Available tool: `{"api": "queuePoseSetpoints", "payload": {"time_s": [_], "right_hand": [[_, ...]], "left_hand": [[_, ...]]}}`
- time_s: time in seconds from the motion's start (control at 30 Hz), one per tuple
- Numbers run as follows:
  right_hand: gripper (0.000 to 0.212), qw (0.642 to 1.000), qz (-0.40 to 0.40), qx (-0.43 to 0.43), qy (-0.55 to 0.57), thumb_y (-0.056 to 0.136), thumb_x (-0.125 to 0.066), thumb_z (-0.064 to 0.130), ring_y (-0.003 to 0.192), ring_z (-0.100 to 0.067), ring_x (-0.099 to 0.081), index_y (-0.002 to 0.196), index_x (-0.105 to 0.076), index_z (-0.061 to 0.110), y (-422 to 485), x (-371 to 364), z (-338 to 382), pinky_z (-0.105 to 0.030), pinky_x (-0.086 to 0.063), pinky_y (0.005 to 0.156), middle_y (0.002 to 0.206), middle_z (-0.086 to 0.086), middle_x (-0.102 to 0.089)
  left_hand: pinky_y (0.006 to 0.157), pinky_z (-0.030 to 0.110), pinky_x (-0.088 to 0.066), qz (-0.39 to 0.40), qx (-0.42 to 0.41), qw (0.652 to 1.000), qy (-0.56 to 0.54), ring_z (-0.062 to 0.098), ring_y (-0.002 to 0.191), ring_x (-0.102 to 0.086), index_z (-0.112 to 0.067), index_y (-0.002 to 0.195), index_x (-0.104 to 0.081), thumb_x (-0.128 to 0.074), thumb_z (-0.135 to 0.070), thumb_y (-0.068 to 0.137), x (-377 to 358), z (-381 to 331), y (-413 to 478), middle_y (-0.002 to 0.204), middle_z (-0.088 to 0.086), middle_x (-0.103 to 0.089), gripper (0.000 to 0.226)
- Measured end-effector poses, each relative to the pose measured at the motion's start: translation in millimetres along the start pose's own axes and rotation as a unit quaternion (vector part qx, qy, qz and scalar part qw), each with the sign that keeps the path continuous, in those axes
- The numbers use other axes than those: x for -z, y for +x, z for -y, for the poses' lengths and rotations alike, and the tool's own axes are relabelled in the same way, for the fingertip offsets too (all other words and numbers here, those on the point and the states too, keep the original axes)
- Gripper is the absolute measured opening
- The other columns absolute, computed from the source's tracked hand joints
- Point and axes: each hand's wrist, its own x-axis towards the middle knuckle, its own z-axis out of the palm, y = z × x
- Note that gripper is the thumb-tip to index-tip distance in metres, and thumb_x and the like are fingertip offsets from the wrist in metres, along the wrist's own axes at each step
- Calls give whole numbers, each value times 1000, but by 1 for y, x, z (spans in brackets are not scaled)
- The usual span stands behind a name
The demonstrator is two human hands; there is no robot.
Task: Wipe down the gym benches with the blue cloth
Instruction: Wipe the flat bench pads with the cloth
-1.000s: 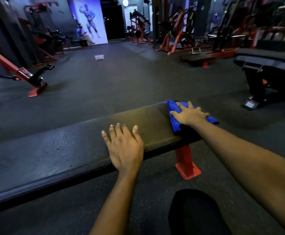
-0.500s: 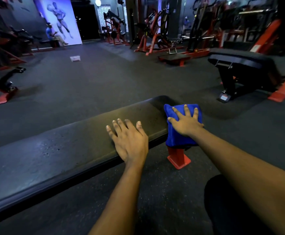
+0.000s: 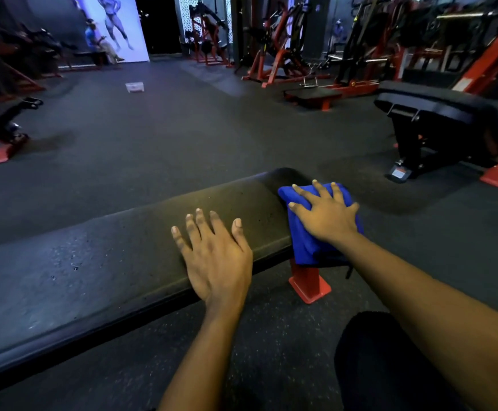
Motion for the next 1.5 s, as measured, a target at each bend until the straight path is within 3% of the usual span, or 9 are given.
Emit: {"api": "queuePoseSetpoints", "payload": {"time_s": [0.13, 0.33, 0.57, 0.8, 0.93, 1.13, 1.23, 1.33, 1.5], "right_hand": [[54, 995, 80, 27, -49, 98, -25, 66, 153, -29, -1, 149, -10, 61, 58, 6, 6, -66, -8, 113, 166, 11, -3], [55, 990, 119, 57, -53, 98, -28, 63, 152, -33, -5, 150, -11, 58, 122, 6, 35, -67, -8, 113, 167, 10, -3], [60, 988, 133, 74, -33, 96, -31, 69, 153, -31, 4, 151, -10, 57, 98, 12, 26, -72, -7, 111, 166, 13, 4], [56, 994, 79, 60, -34, 97, -25, 67, 152, -32, 1, 151, -11, 57, 23, 10, 0, -72, -9, 110, 166, 11, -2], [54, 996, 31, 82, -28, 99, -25, 62, 152, -34, -1, 152, -14, 54, -11, 0, 20, -73, -6, 111, 167, 7, -6], [56, 983, -23, 180, -14, 99, -27, 59, 151, -34, -9, 153, -21, 46, -65, -22, 86, -70, -6, 113, 166, 4, -14], [54, 978, -64, 198, 2, 97, -31, 61, 151, -25, -15, 149, -32, 45, -66, -23, 72, -62, -14, 114, 163, 8, -23], [52, 987, -56, 153, 3, 98, -33, 60, 152, -20, -13, 148, -33, 48, -35, -14, 35, -63, -16, 114, 163, 11, -23], [52, 1000, 4, 30, 5, 98, -33, 59, 152, -28, -3, 150, -28, 50, -1, 2, 11, -70, -14, 112, 165, 9, -17]], "left_hand": [[121, 53, -8, -21, 7, 1000, 1, 31, 144, -29, -10, 141, -48, -13, -52, 100, -5, -2, 2, 150, 15, -43, 68], [120, 53, -8, -36, 11, 999, 13, 33, 142, -32, -9, 137, -52, -19, -54, 100, -9, -3, 2, 147, 17, -46, 67], [121, 53, -4, -26, 16, 999, 22, 32, 144, -28, -10, 141, -49, -14, -56, 99, -4, -3, -2, 150, 15, -42, 71], [121, 49, -12, -37, -5, 998, -45, 30, 142, -31, -8, 137, -52, -16, -47, 99, 3, -2, -6, 148, 13, -45, 65], [121, 43, -15, -69, 3, 988, -140, 30, 140, -35, -6, 131, -56, -33, -33, 101, 18, 16, -12, 144, 14, -49, 47], [118, 50, -23, -99, 63, 989, -94, 37, 130, -45, 0, 114, -63, -46, -19, 97, 29, 58, -14, 126, 20, -61, 31], [119, 50, -21, -85, 63, 992, -72, 37, 131, -44, 0, 113, -63, -44, -21, 98, 27, 67, -15, 126, 20, -61, 32], [119, 50, -22, -83, 47, 994, -61, 35, 132, -44, -3, 114, -63, -41, -24, 100, 24, 72, -16, 127, 19, -60, 33], [119, 49, -22, -86, 42, 995, -35, 32, 131, -45, -5, 117, -63, -36, -28, 103, 18, 70, -17, 128, 16, -60, 39]]}}
